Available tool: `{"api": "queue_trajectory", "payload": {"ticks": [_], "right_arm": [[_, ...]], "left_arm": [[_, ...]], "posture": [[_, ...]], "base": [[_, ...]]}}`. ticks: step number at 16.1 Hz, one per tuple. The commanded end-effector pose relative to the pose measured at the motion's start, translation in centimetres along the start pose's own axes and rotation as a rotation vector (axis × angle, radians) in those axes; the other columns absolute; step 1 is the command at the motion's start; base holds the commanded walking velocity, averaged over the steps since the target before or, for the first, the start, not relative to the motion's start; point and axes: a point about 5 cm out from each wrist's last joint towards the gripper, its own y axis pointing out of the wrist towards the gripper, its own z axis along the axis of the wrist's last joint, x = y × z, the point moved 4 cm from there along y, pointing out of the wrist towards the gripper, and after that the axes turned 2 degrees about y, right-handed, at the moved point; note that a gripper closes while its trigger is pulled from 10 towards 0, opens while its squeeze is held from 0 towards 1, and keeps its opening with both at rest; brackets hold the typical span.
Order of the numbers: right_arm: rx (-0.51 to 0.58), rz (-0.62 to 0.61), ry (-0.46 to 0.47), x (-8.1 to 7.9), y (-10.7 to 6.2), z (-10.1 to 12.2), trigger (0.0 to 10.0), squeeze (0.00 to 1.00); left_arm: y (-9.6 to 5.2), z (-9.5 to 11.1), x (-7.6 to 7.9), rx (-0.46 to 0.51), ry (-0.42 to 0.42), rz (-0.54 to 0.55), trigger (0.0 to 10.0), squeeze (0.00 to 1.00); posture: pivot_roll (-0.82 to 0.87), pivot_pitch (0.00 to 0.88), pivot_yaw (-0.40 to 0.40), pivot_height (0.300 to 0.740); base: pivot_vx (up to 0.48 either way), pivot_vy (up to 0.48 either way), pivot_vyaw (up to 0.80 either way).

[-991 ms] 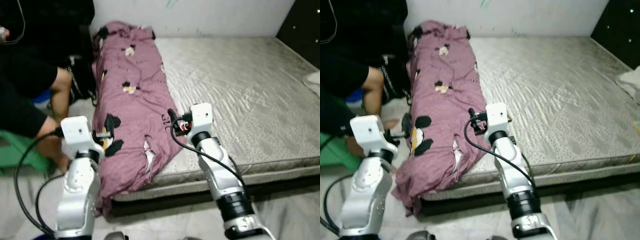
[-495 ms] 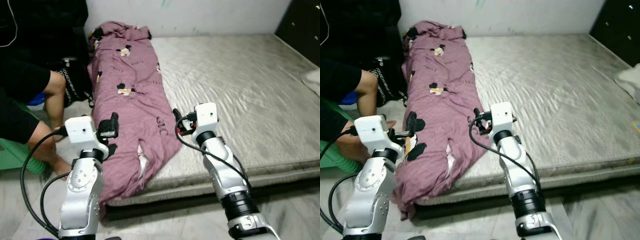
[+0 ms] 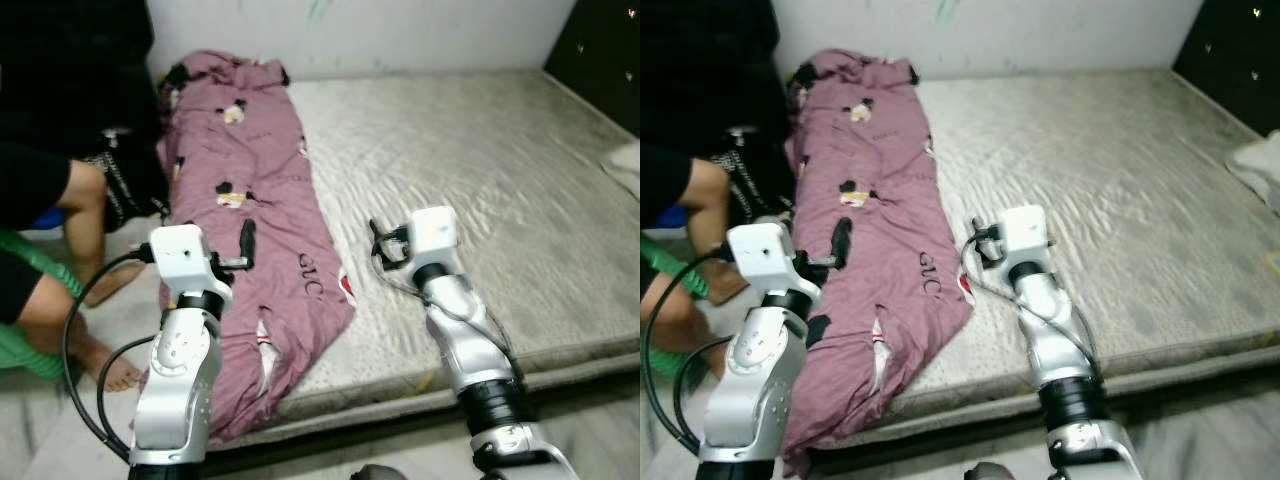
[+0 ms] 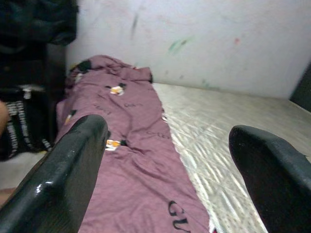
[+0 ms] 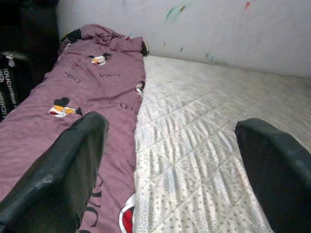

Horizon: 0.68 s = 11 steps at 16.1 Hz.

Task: Clean up the room

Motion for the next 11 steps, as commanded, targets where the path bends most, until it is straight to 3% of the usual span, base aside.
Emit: {"api": "queue_trajectory", "payload": {"ticks": [1, 6, 11], "right_arm": [[0.024, 0.037, 0.006, -1.5, 0.4, 0.7, 10.0, 0.0], [0.014, 0.028, 0.011, -1.3, 0.4, 0.5, 10.0, 0.0], [0.005, 0.048, 0.008, -1.3, 0.2, 0.3, 10.0, 0.0]], "left_arm": [[-0.3, -0.4, -0.9, -0.017, 0.009, 0.032, 10.0, 0.0], [-0.3, -0.6, -1.0, -0.03, 0.008, 0.051, 10.0, 0.0], [-1.1, -0.1, -3.3, -0.007, 0.099, 0.14, 10.0, 0.0]], "posture": [[0.03, 0.018, -0.023, 0.74], [0.03, 0.026, -0.02, 0.74], [0.04, 0.055, -0.018, 0.74]], "base": [[0.0, 0.0, 0.0], [0.0, 0.0, -0.77], [0.0, 0.0, 0.0]]}}
